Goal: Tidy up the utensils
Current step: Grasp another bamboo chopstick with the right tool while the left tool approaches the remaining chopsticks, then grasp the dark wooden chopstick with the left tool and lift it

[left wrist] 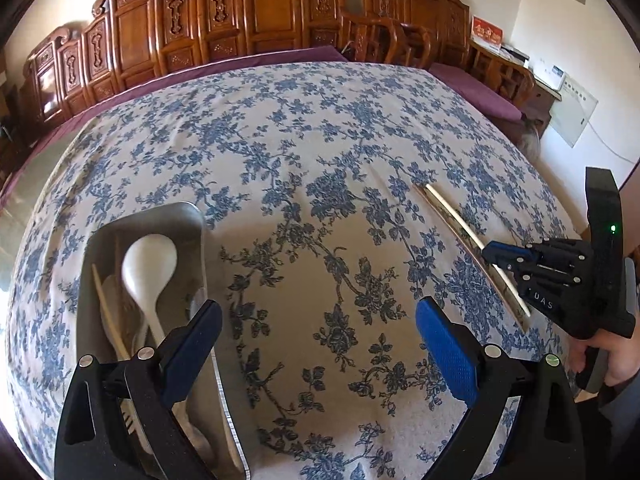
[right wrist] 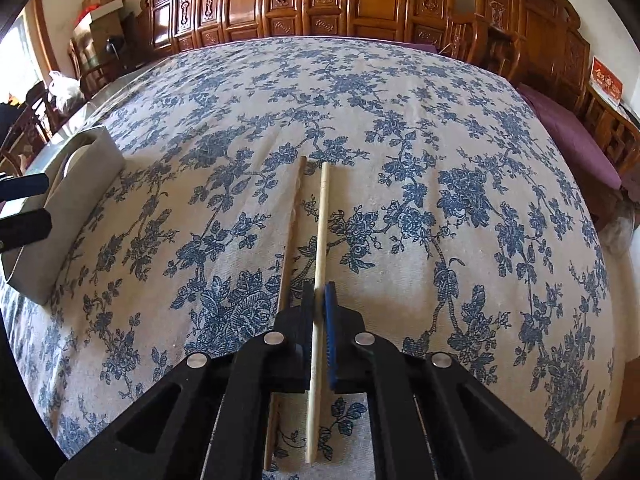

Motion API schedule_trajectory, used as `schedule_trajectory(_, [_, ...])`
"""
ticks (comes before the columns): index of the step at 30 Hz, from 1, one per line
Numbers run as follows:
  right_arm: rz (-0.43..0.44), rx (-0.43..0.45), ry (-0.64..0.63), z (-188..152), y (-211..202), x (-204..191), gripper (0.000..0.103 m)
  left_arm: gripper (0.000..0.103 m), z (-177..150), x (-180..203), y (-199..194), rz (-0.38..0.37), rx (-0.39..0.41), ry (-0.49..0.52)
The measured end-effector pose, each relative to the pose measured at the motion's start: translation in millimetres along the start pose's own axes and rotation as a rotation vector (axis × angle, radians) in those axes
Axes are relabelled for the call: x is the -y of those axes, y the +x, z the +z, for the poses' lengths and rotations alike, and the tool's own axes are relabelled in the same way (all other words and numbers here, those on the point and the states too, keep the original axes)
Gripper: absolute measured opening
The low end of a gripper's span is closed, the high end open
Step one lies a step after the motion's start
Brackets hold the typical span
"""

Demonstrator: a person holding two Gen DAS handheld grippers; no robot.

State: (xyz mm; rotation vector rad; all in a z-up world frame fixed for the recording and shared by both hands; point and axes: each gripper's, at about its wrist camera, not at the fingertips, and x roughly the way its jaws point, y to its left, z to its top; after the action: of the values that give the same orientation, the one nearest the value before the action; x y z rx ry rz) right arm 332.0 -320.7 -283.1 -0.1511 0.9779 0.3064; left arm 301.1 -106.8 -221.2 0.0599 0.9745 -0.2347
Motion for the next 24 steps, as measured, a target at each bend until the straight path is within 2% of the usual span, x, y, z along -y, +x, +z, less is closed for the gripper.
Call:
schedule_trajectory(6, [-0.006, 0.014, 0.036, -2, -4, 19, 0.006, 0.094, 5, 18, 10, -0.007, -0.007, 0.020])
schedule_trajectory(13, [-0.012, 0.048, 0.149, -4, -10, 61, 0.006, 0.094, 15, 47, 31, -0.016, -0.018, 0.056])
schedule_trajectory(17, [-0.017, 0.058, 0.180, -4, -11, 72, 0.006, 0.093, 23, 70, 46, -0.049, -0.037, 0.075])
schedule_trajectory(21, [-0.015, 0.073, 0.197, -3, -14, 77, 0.006, 0.080, 30, 91, 58, -0.081, -0.059, 0.091])
schedule_trajectory(23, [-0.009, 0.076, 0.205, -3, -14, 79, 0.006, 0.063, 31, 101, 63, -0.096, -0.076, 0.101])
schedule_trajectory(24, [-0.006, 0.079, 0.209, -2, -14, 79, 0.006, 0.061, 30, 107, 66, -0.107, -0.091, 0.108])
